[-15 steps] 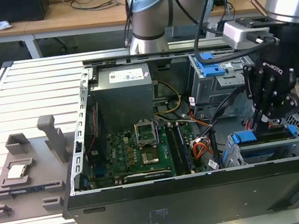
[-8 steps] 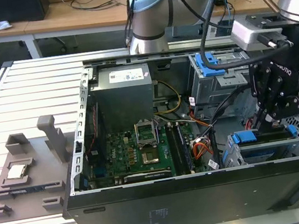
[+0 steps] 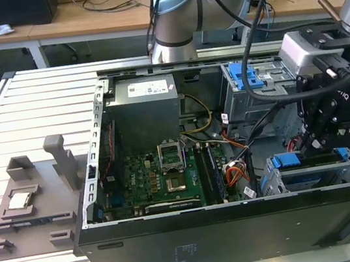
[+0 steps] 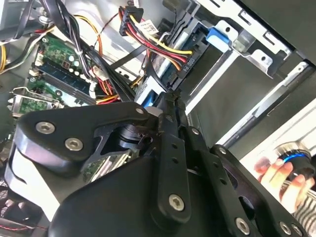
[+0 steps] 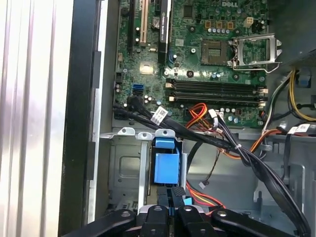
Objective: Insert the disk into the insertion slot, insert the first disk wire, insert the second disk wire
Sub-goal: 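Insert the second disk wire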
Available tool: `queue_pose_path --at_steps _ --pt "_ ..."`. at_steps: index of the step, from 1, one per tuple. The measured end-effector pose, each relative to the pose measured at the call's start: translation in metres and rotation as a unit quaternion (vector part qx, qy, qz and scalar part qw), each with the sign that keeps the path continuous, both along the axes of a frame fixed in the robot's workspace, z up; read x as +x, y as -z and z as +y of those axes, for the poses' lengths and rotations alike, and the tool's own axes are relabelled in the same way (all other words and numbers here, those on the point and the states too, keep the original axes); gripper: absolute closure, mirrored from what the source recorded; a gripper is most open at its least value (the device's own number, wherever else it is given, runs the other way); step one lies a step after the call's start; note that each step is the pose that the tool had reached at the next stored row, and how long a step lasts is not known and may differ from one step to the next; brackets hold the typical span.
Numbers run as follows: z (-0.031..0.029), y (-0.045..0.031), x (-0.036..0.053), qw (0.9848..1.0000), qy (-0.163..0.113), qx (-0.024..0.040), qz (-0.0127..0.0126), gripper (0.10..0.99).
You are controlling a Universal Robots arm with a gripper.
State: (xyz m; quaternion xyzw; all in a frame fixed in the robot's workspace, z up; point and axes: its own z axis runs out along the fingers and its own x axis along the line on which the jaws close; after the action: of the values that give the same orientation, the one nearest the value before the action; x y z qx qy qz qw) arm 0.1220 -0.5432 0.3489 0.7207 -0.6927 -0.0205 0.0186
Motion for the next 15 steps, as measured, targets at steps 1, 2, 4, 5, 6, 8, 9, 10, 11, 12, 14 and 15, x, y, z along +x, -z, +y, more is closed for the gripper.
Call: queue_pose_path --at_steps 1,2,4,5,6,8,9,10,11,12,14,15 --pt "-0.0025 0.0005 0.0007 1.0 0.0 0.0067 0.0007 0.941" --pt "-0.0028 0.0008 0.0008 0.9999 0.0 0.0121 0.0009 0.941" --pt "-0.0028 0.0014 0.0013 0.9995 0.0 0.0325 0.0013 0.941" --pt "-0.0033 0.0019 0.0019 0.9993 0.0 0.0364 0.0018 0.941" --pt "-0.0046 0.0021 0.0021 0.9993 0.0 0.0371 0.002 0.941" --pt "-0.0086 0.0021 0.0023 0.9993 0.0 0.0371 0.002 0.941" --pt "-0.01 0.0022 0.0024 0.9993 0.0 0.0372 0.0021 0.941" --pt "-0.0105 0.0022 0.0029 0.9993 0.0 0.0372 0.0022 0.941" --pt "-0.0104 0.0023 0.0036 0.9993 0.0 0.0375 0.0026 0.941" --pt "-0.0105 0.0027 0.0045 0.9993 0.0 0.0382 0.0031 0.941" --pt "-0.0105 0.0036 0.0061 0.9992 0.0 0.0399 0.0044 0.941" --pt "-0.0105 0.0042 0.0065 0.9991 0.0 0.0413 0.005 0.941"
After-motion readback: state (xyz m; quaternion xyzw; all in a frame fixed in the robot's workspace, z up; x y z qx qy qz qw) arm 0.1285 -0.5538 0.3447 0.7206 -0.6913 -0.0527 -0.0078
